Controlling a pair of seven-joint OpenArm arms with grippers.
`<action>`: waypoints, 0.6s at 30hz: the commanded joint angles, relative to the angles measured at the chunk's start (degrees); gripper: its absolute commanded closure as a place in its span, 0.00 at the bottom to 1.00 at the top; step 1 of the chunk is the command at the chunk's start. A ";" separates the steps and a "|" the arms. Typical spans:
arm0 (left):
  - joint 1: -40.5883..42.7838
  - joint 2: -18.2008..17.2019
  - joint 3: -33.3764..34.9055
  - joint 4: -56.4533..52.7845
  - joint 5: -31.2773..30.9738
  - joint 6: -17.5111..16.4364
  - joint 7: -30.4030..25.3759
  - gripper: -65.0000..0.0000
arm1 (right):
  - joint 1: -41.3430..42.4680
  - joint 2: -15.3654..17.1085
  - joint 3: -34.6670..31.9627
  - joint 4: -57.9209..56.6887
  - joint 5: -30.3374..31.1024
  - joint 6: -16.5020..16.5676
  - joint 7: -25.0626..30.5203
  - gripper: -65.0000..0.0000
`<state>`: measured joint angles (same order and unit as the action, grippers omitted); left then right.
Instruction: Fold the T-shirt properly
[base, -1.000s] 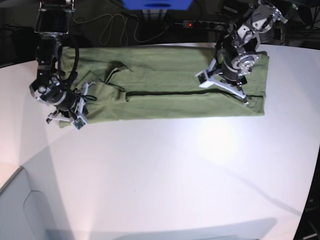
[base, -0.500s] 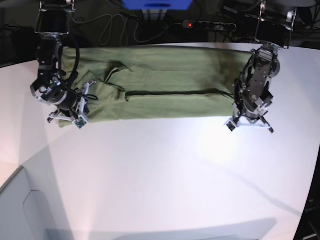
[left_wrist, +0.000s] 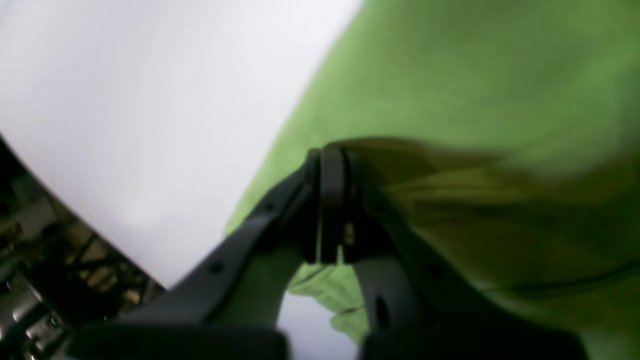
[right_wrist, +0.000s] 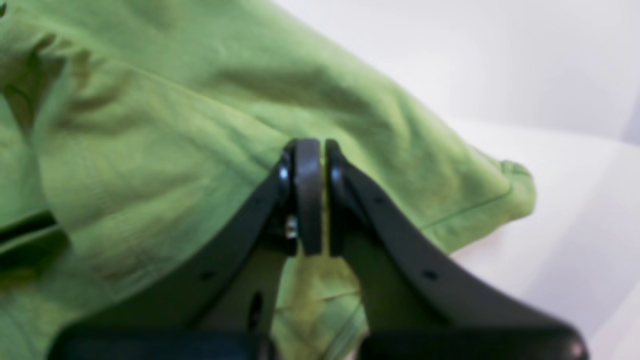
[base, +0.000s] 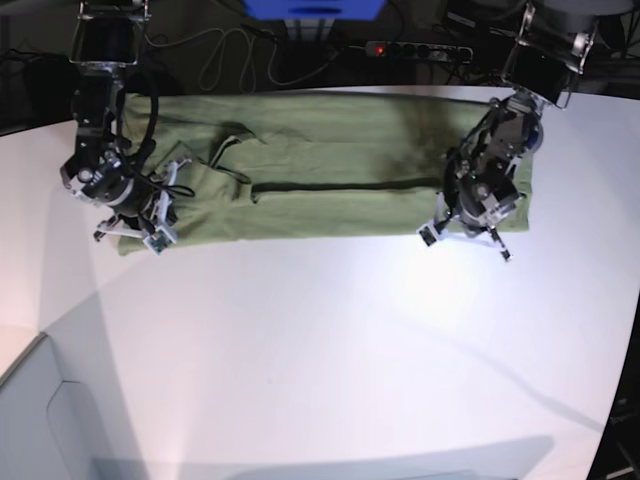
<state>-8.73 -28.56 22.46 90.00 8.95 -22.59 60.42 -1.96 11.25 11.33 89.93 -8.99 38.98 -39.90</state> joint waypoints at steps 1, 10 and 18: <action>-0.81 -1.55 0.27 0.95 1.03 0.48 0.54 1.00 | 0.86 0.58 0.32 1.10 0.51 1.02 1.09 1.00; 1.74 -7.27 2.38 5.43 0.59 0.48 0.90 1.00 | 1.30 0.67 0.40 0.93 0.51 1.02 1.09 1.00; 6.40 -8.50 2.64 15.45 0.68 0.48 5.38 1.00 | 2.35 0.49 0.14 0.75 0.51 1.02 1.09 1.00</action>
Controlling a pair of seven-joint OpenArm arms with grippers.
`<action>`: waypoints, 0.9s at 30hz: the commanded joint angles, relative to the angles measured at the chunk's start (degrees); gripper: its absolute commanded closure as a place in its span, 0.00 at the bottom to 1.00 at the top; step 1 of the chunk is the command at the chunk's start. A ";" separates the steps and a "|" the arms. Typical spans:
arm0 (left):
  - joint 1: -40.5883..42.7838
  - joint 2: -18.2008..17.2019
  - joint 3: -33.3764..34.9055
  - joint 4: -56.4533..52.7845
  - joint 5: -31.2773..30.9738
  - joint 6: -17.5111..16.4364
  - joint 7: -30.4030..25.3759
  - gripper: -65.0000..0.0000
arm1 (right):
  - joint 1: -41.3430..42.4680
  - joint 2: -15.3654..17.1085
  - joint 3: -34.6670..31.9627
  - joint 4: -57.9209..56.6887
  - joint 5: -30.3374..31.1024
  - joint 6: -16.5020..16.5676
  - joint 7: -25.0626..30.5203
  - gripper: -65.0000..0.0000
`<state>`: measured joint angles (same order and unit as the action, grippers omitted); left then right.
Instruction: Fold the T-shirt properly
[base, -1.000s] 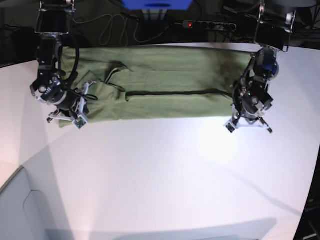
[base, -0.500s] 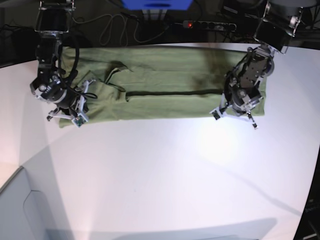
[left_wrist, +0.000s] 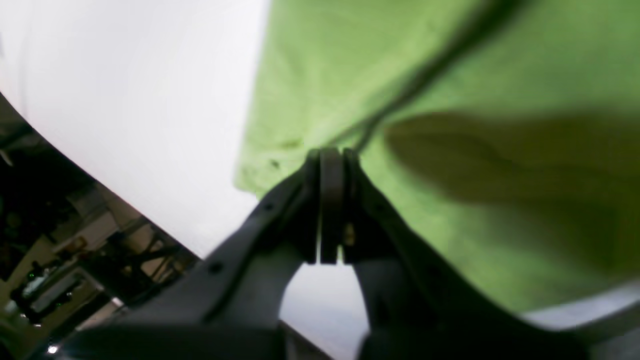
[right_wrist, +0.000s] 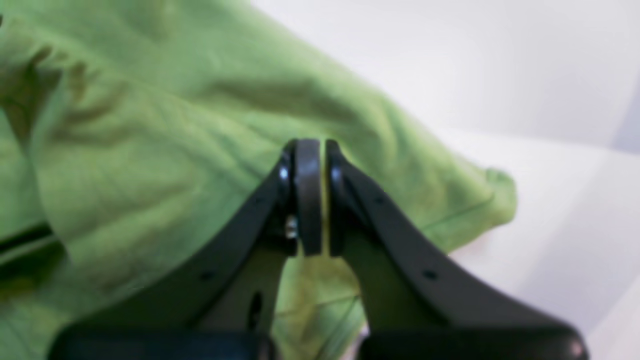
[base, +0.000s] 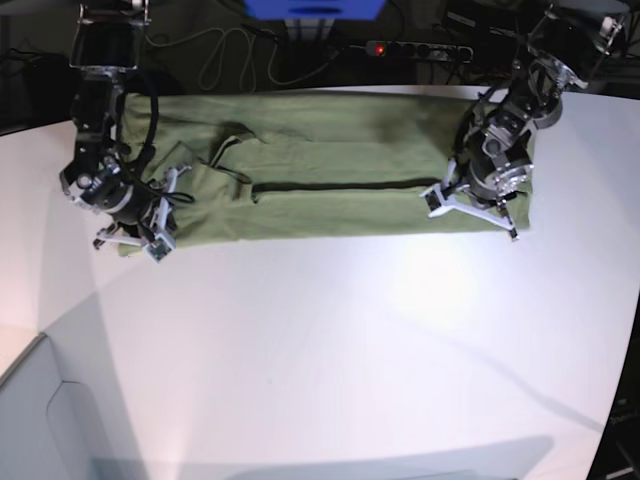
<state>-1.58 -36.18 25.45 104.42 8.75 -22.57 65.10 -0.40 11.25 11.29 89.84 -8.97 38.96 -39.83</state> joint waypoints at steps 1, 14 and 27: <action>-0.75 -0.61 -0.35 1.82 0.87 0.46 0.70 1.00 | 0.89 0.49 0.18 0.84 0.58 1.04 1.02 1.00; -10.42 3.88 0.00 -9.96 0.70 0.46 -2.11 1.00 | 1.42 0.75 0.10 0.93 0.40 1.04 1.02 1.00; -9.62 1.59 7.91 -12.86 0.70 0.37 -4.57 1.00 | 1.24 0.93 0.45 0.93 0.40 1.04 1.02 1.00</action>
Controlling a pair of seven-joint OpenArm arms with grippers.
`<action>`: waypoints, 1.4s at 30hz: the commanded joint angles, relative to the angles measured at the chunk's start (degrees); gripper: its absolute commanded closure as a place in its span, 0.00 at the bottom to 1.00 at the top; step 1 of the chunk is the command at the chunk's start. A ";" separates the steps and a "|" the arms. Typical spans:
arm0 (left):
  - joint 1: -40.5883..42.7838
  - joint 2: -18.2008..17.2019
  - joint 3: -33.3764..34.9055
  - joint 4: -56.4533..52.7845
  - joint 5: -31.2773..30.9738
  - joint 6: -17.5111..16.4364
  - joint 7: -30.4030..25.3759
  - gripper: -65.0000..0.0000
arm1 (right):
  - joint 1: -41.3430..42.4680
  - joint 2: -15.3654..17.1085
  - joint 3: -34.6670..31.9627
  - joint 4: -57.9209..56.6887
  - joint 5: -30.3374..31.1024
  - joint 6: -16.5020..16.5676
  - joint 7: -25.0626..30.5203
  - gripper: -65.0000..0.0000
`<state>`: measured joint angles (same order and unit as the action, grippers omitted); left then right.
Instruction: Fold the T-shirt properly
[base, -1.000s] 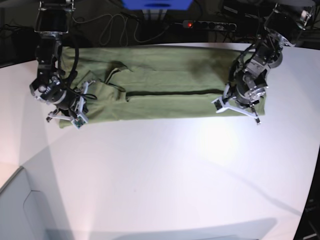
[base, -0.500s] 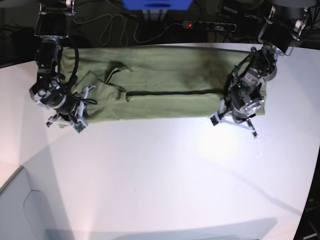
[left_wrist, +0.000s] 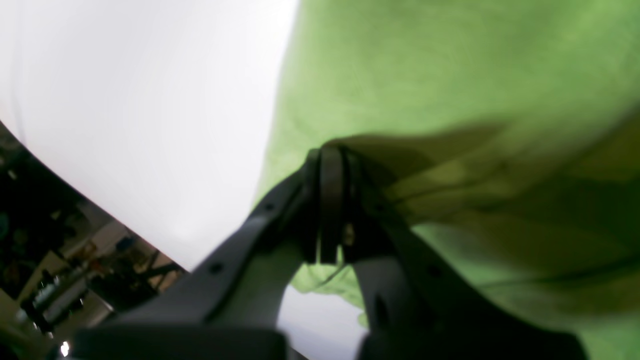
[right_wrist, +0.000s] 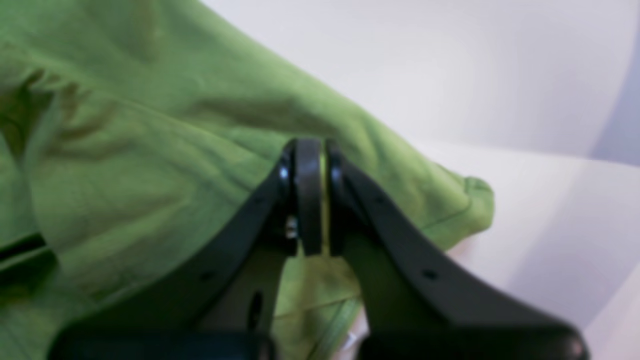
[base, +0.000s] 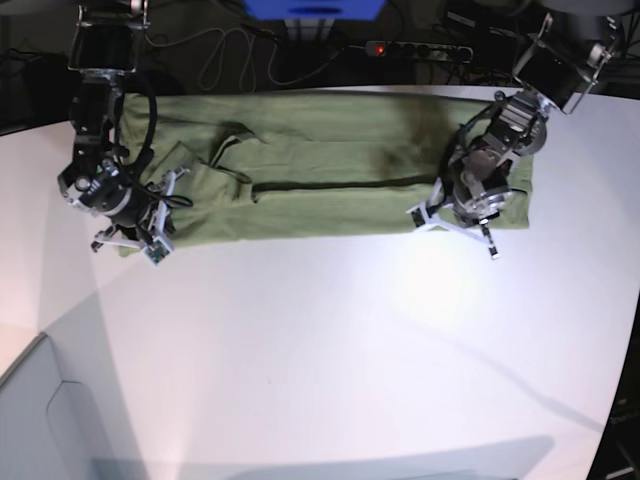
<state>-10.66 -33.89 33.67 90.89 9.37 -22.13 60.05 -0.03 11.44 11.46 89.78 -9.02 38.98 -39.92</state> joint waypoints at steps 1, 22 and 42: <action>0.06 -1.06 -0.40 1.37 0.08 -0.07 0.48 1.00 | 0.87 0.73 0.27 0.90 0.44 1.02 1.11 1.00; 2.61 -4.04 -0.92 6.29 0.26 -0.07 0.65 1.00 | 0.78 -0.23 -0.17 0.90 0.80 1.02 1.11 1.00; 3.84 -3.69 -0.92 5.86 0.26 -0.07 0.65 1.00 | 2.10 -9.90 -4.91 -4.63 0.44 1.02 1.55 1.00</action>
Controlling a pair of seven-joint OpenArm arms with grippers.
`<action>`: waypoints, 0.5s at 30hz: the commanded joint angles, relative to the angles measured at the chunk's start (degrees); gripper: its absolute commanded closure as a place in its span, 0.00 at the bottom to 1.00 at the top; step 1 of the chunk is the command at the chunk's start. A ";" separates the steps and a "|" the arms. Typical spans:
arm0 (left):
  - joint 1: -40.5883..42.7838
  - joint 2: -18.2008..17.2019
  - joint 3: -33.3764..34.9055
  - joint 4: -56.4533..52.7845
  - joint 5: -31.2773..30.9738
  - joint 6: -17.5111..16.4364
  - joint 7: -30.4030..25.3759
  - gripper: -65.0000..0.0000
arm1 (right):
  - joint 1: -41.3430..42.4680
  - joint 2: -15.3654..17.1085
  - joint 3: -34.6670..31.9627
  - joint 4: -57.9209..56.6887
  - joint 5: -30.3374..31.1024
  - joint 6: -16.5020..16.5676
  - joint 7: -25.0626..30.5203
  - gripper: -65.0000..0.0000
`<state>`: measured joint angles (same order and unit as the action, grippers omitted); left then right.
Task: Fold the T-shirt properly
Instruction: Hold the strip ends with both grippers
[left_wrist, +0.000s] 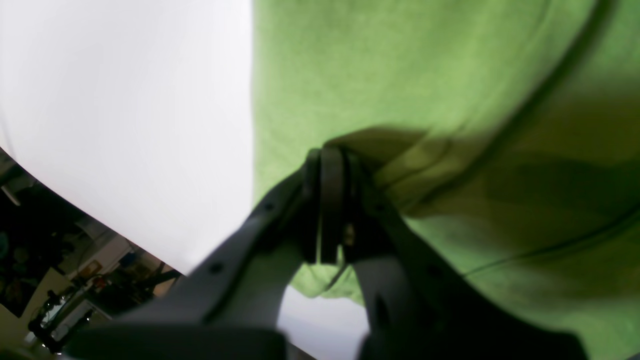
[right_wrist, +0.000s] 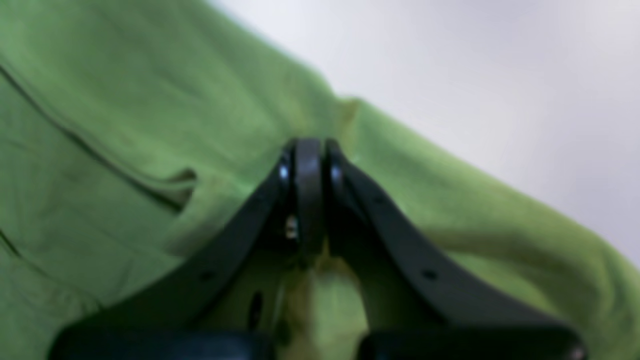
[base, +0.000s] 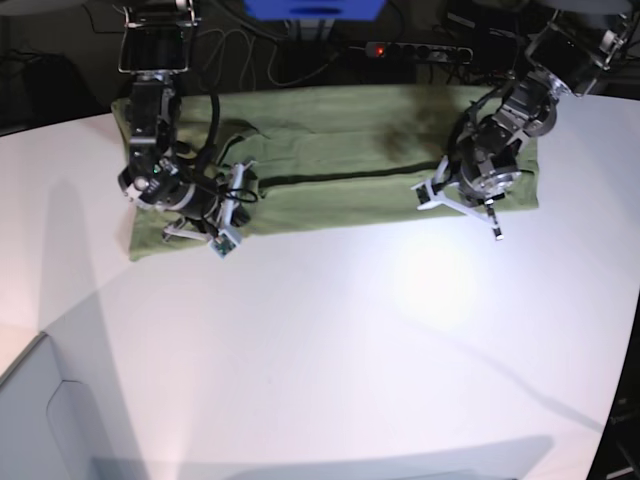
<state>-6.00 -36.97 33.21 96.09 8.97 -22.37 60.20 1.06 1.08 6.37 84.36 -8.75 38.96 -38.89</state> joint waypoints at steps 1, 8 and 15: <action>-0.81 -0.61 -0.46 0.65 0.65 0.17 0.50 1.00 | 1.01 0.81 0.18 0.26 0.18 1.04 1.40 1.00; -0.11 -0.79 -0.46 1.27 0.57 0.17 0.50 1.00 | 1.01 3.01 0.27 -3.43 0.09 1.04 4.83 1.00; 0.59 -0.88 -0.46 1.36 0.74 0.17 0.50 1.00 | 1.01 3.01 0.27 -3.70 0.09 1.04 4.83 1.00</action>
<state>-5.08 -37.06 33.19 96.55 9.39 -22.35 60.20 1.69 3.77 6.57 80.38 -7.31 38.94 -32.75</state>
